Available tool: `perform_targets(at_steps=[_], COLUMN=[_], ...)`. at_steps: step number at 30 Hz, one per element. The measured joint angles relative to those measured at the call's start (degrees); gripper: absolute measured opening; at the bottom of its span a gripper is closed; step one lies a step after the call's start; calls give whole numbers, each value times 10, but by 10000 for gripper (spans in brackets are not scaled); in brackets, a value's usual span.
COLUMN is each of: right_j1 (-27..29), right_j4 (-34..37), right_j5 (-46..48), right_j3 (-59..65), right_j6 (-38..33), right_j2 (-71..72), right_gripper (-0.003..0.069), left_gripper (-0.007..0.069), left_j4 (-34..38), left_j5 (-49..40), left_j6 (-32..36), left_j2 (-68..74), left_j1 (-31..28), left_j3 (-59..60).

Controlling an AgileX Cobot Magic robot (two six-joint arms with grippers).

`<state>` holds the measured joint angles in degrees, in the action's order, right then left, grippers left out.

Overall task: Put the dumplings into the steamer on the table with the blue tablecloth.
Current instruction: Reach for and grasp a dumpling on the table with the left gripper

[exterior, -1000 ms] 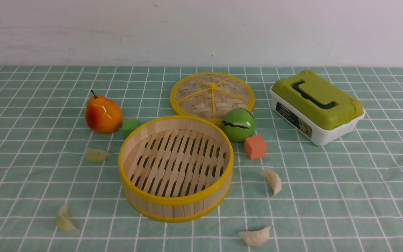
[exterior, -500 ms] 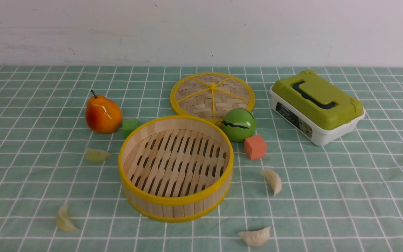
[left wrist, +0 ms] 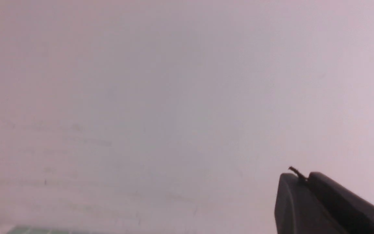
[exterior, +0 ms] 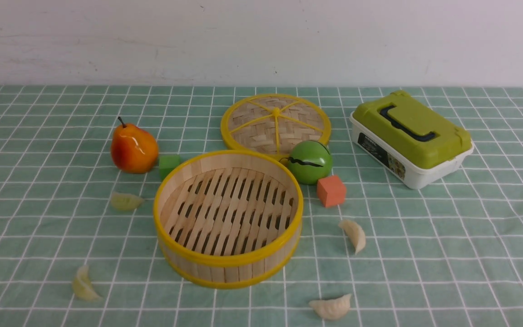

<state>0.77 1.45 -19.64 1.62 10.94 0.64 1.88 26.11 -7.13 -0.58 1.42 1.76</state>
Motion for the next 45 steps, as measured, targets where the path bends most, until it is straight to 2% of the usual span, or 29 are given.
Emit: perform_targets(at_steps=[2,5,8,10,11,13,15,19,21,23,27,29,30,32,34,36,37,39,42,44,45], right_j1=[0,0,0,0,0,0,0,0,0,0,-7,-19,-21,-43,-58,-70,-84,-96,-111,-128,-130], right_j4=[0,-5,-11,-22,-22,-41,-54,-91,-107,-120,-116,-92,-89,-43,-14,13,50,94,143,187,187], right_j5=[-49,-92,-99,-78,-74,-8,50,203,264,323,436,475,481,519,536,546,550,544,527,516,515], right_j3=[0,0,-9,-39,-43,-110,-156,-253,-276,-285,-286,-286,-286,-286,-286,-286,-286,-286,-286,-286,-286], right_j6=[38,93,135,144,145,142,130,85,65,48,39,35,32,-3,-35,-77,-115,-153,-198,-238,-242], right_j2=[0,0,0,0,0,0,-4,-55,-91,-134,-230,-273,-282,-336,-369,-396,-426,-461,-502,-529,-531], right_gripper=[108,112,113,95,91,20,-13,-13,-10,-8,-4,-4,-4,-4,-4,-4,-4,-4,-4,-2,-2], left_gripper=[38,42,46,45,45,29,10,-14,-14,-14,-14,-14,-14,-14,-14,-14,-14,-14,-14,-14,-14], left_j4=[0,0,1,-2,-2,-8,-11,-13,-13,-3,68,120,120,182,224,266,316,379,415,413,407], left_j5=[43,85,96,70,66,-17,-89,-221,-255,-297,-443,-548,-556,-654,-698,-724,-738,-745,-746,-744,-742], left_j6=[-32,-138,-244,-287,-289,-282,-255,-210,-208,-217,-258,-227,-222,-127,-62,-6,59,141,193,203,203], left_j2=[0,0,0,0,0,1,19,120,173,236,366,442,442,529,575,610,644,684,727,759,765], left_j1=[0,0,0,0,0,0,0,0,0,0,0,0,0,0,0,0,0,0,1,4,7], left_j3=[0,0,-2,-27,-27,-103,-173,-309,-340,-363,-394,-410,-411,-431,-443,-451,-458,-471,-505,-547,-551])
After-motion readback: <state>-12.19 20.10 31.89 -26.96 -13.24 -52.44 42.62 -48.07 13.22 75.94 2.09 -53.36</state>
